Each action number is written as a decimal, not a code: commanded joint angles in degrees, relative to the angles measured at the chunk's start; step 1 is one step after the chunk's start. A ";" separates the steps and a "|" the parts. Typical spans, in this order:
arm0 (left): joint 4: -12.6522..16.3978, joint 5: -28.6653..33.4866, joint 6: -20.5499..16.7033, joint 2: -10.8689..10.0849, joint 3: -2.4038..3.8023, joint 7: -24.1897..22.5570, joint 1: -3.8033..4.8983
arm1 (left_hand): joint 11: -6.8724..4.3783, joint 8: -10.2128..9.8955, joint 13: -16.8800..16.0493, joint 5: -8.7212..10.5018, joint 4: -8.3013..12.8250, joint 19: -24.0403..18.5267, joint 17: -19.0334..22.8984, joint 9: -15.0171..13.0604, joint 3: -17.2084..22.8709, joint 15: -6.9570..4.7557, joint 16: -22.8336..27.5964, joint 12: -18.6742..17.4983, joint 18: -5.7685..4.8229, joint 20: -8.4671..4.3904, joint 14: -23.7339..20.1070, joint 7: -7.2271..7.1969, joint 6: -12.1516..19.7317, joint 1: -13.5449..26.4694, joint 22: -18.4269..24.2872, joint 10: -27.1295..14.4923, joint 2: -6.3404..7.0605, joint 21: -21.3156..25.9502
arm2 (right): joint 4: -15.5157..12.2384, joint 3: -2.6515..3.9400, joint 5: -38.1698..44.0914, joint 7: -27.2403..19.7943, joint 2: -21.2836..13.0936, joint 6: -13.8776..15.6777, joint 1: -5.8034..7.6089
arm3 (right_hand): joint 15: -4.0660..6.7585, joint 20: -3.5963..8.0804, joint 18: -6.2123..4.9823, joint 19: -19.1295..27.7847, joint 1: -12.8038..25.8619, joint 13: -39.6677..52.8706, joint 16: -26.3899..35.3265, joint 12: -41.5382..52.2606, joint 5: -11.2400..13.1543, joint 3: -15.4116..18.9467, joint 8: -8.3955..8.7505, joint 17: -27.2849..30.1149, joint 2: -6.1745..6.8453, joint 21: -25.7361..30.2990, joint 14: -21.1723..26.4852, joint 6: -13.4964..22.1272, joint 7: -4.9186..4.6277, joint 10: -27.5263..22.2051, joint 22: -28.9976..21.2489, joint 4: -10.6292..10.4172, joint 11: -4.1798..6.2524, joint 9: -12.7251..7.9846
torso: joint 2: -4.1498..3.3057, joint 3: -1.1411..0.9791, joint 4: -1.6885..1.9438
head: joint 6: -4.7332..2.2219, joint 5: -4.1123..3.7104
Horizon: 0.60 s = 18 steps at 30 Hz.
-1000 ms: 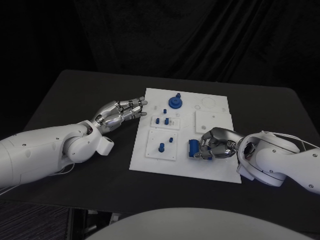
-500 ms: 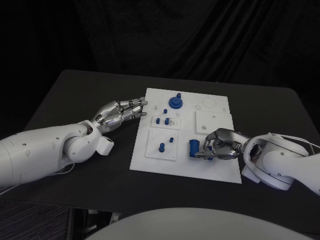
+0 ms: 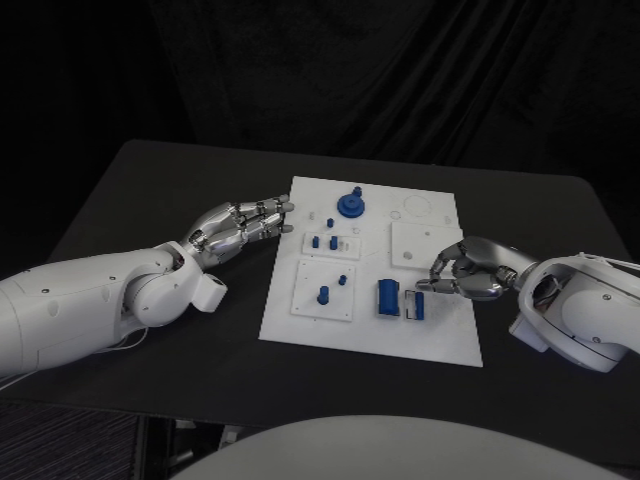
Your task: Assemble the parts on the task board
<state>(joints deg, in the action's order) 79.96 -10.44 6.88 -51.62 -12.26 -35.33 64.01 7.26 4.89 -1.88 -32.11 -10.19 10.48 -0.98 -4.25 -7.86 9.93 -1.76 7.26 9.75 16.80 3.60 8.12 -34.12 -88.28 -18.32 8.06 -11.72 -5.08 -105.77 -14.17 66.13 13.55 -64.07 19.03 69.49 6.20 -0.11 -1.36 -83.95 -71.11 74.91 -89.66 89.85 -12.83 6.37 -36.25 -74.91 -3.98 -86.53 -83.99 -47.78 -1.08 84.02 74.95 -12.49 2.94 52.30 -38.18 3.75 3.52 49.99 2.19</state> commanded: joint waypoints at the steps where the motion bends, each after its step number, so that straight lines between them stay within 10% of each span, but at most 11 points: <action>1: -0.03 0.10 -0.03 -0.01 0.05 -0.97 -0.11 | 0.42 0.22 -0.05 -0.22 -0.12 0.33 -0.01 -0.04 0.30 0.13 -0.18 0.21 -1.10 -0.03 0.02 0.15 -0.24 -0.38 0.09 0.12 0.09 0.02 | 0.71 -0.03 2.50 1.65 -0.65 -1.77 0.15 | -0.56 -0.65 0.36 -4.09 -2.35 15.09 -0.34 0.15 -0.20 -0.50 1.62 -15.09 -0.22 0.13 -6.01 0.54 -0.54 5.98 13.73 1.66 -0.59 -1.48 | -0.04 0.07 0.02 | 0.01 -0.20; 18: -0.62 0.10 0.27 0.40 0.05 -1.01 -0.20 | 0.48 0.23 -0.05 -0.26 -0.07 0.26 0.01 -0.03 0.36 0.03 -0.15 0.20 -1.11 -0.05 -0.05 0.21 -0.14 -0.35 0.23 0.12 0.13 0.06 | 2.59 -0.08 4.20 6.67 -0.22 -5.64 -1.18 | -0.83 -0.99 0.21 -3.79 -5.35 15.09 -0.29 0.15 -0.15 -0.99 2.54 -14.95 -0.86 0.64 -5.98 -0.83 -0.71 5.98 13.54 4.27 -0.82 -3.34 | -0.15 -0.06 -0.09 | 0.01 -0.04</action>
<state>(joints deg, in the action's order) 79.29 -10.44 6.83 -51.25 -12.26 -35.40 63.95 7.43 4.88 -1.86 -32.10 -10.19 10.48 -0.98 -4.25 -7.86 9.93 -1.76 7.26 9.75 16.80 3.60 8.10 -34.11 -88.28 -18.14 8.23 -11.72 -5.08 -103.13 -14.27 69.11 17.22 -64.33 14.91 68.47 5.71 -0.73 -1.35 -84.15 -76.34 75.14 -89.66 90.18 -12.83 5.12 -33.32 -74.91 -4.80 -86.08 -83.86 -48.10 -1.82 83.81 74.93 -8.28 2.33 48.88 -38.29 3.73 3.54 49.99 2.01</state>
